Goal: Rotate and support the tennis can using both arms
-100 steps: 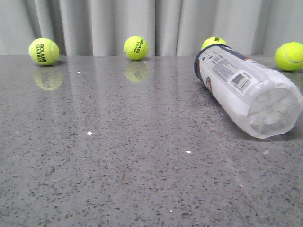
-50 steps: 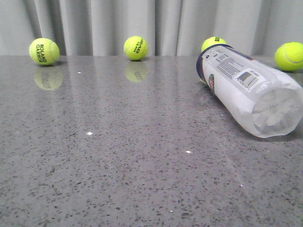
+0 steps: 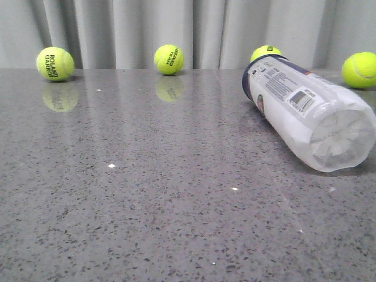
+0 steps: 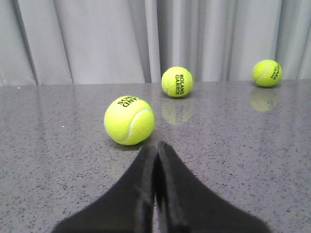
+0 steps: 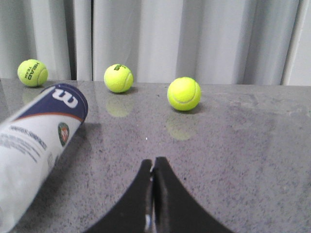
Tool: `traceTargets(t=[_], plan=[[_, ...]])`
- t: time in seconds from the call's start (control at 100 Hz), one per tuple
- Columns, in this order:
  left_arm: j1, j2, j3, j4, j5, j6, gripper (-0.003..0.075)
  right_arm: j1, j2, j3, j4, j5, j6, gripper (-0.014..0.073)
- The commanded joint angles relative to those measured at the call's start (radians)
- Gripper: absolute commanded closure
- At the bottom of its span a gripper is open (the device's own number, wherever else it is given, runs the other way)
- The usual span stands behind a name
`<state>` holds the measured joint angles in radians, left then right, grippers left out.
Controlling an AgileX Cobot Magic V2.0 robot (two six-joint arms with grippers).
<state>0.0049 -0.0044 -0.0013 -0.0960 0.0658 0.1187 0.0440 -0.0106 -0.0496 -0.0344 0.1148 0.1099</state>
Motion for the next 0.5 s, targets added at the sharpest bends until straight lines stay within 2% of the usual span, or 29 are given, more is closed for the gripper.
traceTargets(t=[0.0,0.22,0.49], plan=[[0.003,-0.035,0.046,-0.001,-0.074,-0.010,0.0740,0.004,0.017,-0.115,0.000,0.032,0.000,0.0662],[0.003,-0.035,0.046,-0.001,-0.074,-0.010,0.0740,0.004,0.194,-0.369,0.000,0.326,0.000,0.0662],[0.003,-0.035,0.046,-0.001,-0.074,-0.010,0.0740,0.004,0.468,-0.589,0.000,0.515,0.000,0.0659]])
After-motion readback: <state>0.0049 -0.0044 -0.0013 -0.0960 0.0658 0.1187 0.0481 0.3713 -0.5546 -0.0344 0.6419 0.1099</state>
